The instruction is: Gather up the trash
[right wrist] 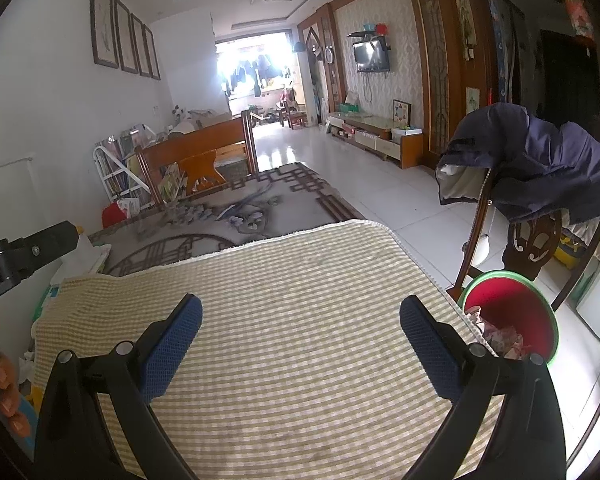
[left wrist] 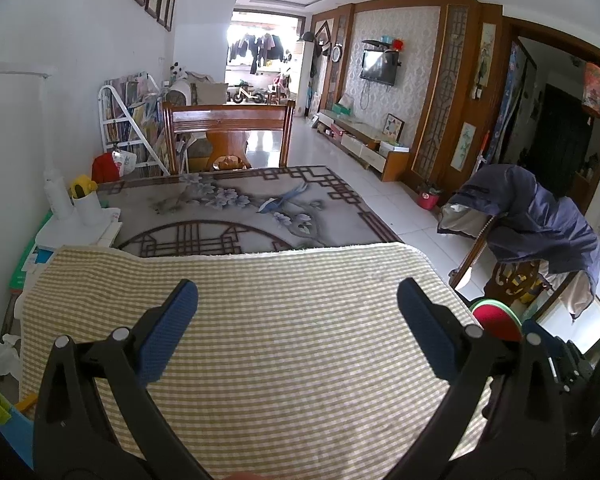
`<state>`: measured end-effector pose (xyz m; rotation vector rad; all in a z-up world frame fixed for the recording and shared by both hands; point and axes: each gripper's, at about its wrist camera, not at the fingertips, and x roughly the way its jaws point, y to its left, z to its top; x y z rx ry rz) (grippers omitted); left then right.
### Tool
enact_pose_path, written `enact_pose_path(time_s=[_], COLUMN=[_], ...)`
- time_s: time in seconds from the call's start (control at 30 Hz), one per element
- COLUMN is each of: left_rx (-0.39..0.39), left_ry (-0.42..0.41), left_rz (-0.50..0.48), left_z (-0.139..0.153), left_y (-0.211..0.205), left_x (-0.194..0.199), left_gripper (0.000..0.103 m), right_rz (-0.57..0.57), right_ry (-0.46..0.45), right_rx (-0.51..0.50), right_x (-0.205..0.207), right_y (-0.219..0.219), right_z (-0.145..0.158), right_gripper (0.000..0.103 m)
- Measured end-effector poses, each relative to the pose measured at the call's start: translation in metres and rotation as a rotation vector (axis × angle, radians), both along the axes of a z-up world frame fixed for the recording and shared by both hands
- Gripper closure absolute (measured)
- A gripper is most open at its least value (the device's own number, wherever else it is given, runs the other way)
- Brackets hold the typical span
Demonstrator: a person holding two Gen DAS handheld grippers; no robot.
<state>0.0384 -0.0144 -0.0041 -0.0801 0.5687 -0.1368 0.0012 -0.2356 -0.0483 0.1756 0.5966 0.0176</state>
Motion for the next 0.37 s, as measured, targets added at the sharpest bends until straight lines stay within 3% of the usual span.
enact_pose_path(time_s=[0.23,0.37], left_rx=[-0.013,0.07], left_ry=[0.065,0.144], left_rz=[0.017,0.13], left_z=[-0.019,-0.071], left_y=[0.011,0.035], left_x=[0.014,0.026], left_gripper=[0.005,0.005], right_rz=[0.022,0.065], right_ry=[0.097,0.202], right_rx=[-0.043,-0.103], right_x=[0.019,0.048], right_y=[0.006,0.017], right_z=[-0.037,-0.079], right_gripper=[0.007,0.007])
